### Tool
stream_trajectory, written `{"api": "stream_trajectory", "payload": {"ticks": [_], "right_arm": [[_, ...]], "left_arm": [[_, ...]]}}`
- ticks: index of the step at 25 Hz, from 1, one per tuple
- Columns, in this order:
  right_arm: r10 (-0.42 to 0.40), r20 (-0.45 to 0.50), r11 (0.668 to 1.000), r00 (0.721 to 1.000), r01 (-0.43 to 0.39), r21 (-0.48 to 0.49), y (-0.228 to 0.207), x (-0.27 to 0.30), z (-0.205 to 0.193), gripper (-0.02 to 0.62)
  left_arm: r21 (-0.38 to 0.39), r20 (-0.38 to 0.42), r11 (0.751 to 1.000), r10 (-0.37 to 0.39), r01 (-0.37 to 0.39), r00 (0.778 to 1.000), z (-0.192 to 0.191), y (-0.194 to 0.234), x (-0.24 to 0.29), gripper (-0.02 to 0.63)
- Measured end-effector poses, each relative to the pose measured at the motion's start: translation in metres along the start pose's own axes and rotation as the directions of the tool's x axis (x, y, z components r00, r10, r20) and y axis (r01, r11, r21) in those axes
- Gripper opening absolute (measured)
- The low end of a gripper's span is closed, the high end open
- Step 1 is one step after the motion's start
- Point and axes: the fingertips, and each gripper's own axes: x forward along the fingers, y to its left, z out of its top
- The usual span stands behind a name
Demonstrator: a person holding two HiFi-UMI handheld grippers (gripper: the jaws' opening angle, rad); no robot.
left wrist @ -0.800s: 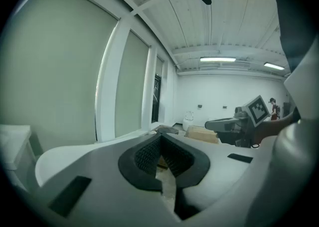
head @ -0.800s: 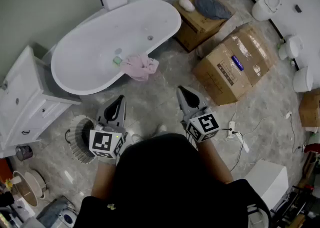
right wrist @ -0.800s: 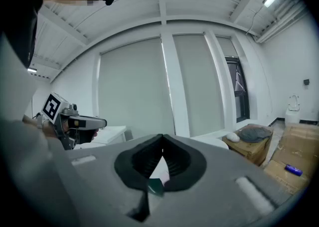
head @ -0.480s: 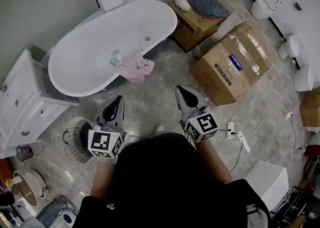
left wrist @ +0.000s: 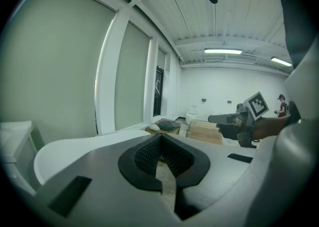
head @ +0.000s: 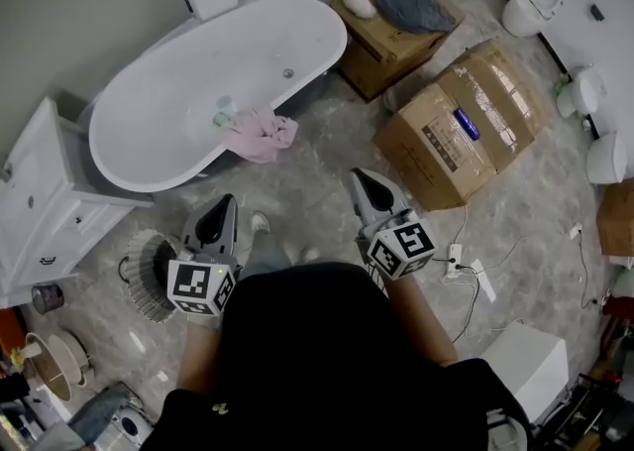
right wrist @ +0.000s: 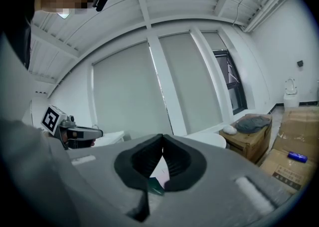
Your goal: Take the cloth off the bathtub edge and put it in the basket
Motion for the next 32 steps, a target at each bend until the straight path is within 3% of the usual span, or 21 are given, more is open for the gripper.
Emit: {"api": "stream_trajectory", "payload": {"ticks": [8, 23, 27, 29, 32], "right_arm": [[0.017, -0.042, 1.0, 0.999, -0.016, 0.002, -0.013, 0.075, -0.005, -0.003], [0.094, -0.208, 0.994, 0.973, -0.103, -0.033, -0.007, 0.325, 0.0, -0.003], [0.136, -0.258, 0.987, 0.957, -0.155, -0.052, 0.009, 0.376, -0.005, -0.002], [0.173, -0.299, 0.979, 0.938, -0.197, -0.051, 0.018, 0.399, -0.011, 0.081], [0.228, -0.364, 0.965, 0.903, -0.259, -0.038, 0.03, 0.427, -0.022, 0.114]], "left_arm": [[-0.022, -0.014, 0.999, 0.029, -0.03, 0.999, -0.003, 0.065, 0.04, 0.012], [-0.101, -0.035, 0.991, 0.082, -0.085, 0.996, 0.013, 0.263, 0.126, 0.014], [-0.113, -0.039, 0.989, 0.096, -0.1, 0.995, 0.01, 0.302, 0.133, 0.014], [-0.12, -0.049, 0.986, 0.11, -0.116, 0.993, 0.007, 0.317, 0.134, 0.014], [-0.146, -0.066, 0.978, 0.139, -0.147, 0.988, 0.002, 0.334, 0.134, 0.014]]}}
